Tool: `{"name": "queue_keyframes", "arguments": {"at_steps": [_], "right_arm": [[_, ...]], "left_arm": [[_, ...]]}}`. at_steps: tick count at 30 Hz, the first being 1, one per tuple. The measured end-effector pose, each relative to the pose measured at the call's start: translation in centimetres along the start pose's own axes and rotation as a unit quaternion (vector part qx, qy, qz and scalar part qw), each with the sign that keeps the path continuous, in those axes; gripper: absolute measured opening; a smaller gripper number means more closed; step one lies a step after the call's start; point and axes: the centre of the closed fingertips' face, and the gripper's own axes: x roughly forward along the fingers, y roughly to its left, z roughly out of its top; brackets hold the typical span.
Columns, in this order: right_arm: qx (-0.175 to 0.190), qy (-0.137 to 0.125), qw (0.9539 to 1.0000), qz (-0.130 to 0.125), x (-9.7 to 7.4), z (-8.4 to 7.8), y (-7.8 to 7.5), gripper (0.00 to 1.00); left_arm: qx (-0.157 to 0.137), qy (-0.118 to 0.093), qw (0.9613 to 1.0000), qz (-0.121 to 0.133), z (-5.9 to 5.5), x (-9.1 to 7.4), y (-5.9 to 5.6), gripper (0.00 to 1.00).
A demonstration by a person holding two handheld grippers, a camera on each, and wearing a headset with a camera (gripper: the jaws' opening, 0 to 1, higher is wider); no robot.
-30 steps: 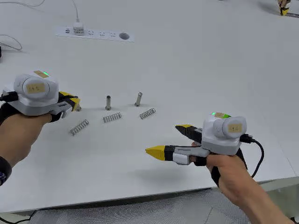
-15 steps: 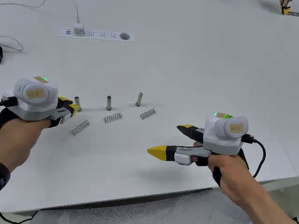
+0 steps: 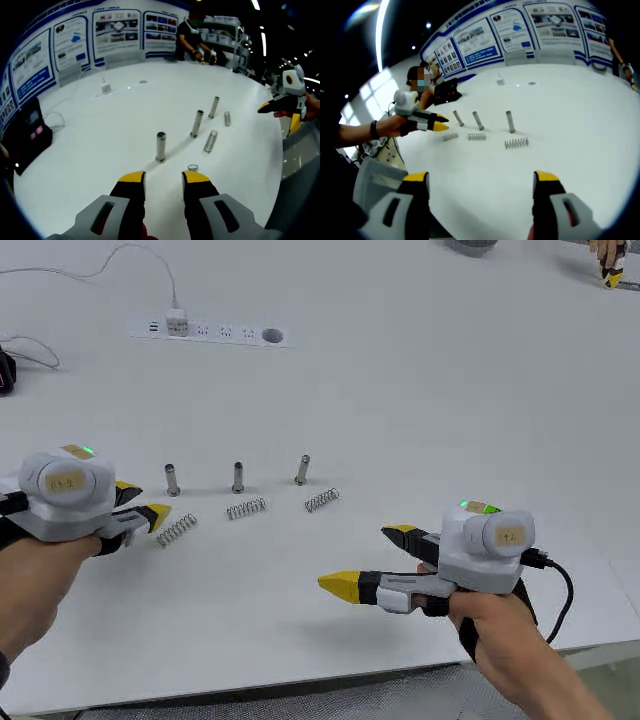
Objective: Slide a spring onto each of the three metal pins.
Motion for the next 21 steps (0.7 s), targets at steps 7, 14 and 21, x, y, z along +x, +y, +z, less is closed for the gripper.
{"name": "queue_keyframes", "arguments": {"at_steps": [7, 14, 21], "right_arm": [[0.000, 0.001, 1.0000, 0.002, 0.2, -0.2, 0.2, 0.87], [-0.001, 0.002, 1.0000, 0.005, 0.3, -0.2, 0.4, 0.87], [-0.002, 0.002, 1.0000, 0.006, 0.4, -0.3, 0.4, 0.87]], "left_arm": [[-0.016, -0.012, 0.9998, 0.001, 0.1, -1.2, -0.2, 0.34], [-0.019, -0.016, 0.9997, -0.005, -0.1, -2.2, -0.7, 0.41], [-0.014, -0.023, 0.9995, -0.015, -0.1, -2.9, -1.3, 0.49]]}}
